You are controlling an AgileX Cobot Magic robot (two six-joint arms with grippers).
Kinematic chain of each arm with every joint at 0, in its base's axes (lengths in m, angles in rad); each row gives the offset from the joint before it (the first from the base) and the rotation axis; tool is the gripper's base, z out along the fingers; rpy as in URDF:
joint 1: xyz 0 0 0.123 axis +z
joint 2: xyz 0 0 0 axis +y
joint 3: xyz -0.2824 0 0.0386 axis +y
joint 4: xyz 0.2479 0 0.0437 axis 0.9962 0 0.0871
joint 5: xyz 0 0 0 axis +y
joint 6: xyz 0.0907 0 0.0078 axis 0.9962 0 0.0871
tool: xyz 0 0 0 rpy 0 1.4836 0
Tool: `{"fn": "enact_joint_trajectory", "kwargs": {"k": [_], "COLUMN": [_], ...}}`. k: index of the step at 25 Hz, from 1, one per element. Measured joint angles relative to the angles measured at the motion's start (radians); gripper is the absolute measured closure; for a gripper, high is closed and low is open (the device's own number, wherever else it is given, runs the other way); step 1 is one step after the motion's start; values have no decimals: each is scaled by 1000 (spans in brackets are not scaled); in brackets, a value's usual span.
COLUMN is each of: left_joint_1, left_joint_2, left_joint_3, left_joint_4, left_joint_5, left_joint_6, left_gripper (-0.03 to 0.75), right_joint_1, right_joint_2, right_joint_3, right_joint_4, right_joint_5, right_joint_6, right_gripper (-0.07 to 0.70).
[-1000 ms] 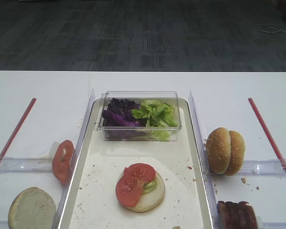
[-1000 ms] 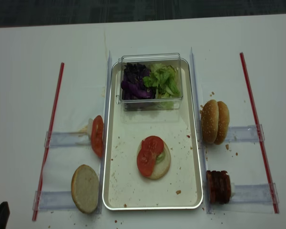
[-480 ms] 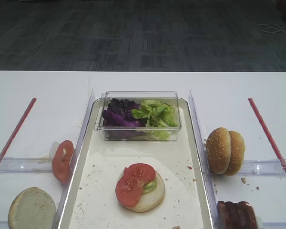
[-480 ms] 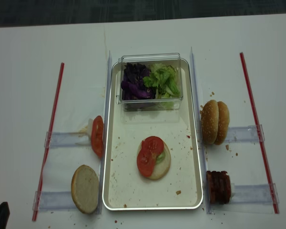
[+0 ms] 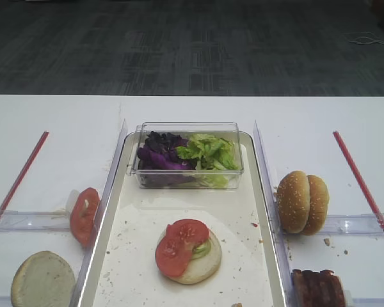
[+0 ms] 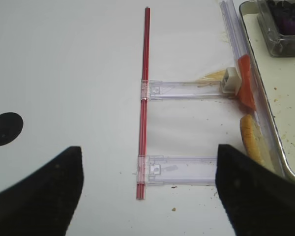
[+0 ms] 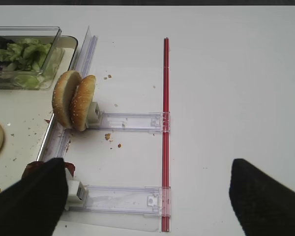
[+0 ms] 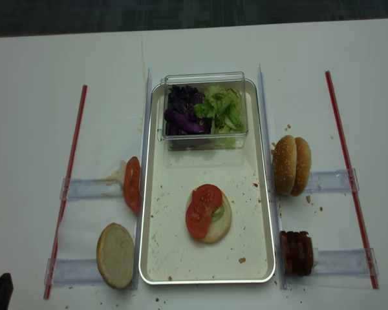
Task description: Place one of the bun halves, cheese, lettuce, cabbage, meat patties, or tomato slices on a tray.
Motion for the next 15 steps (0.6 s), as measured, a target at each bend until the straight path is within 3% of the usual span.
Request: {"fn": "enact_joint_trajectory", "kwargs": {"k": [15], "left_joint_1": [0], "left_joint_2": [0], "left_joint_3": [0], "left_joint_4": [0], "left_joint_5": [0], "left_joint_6": [0], "left_gripper": [169], "right_joint_1": [0], "right_joint_2": [0], "right_joint_3": [0], "right_joint_4": [0], "right_joint_5": [0], "right_joint_6": [0], "right_gripper": [-58]}}
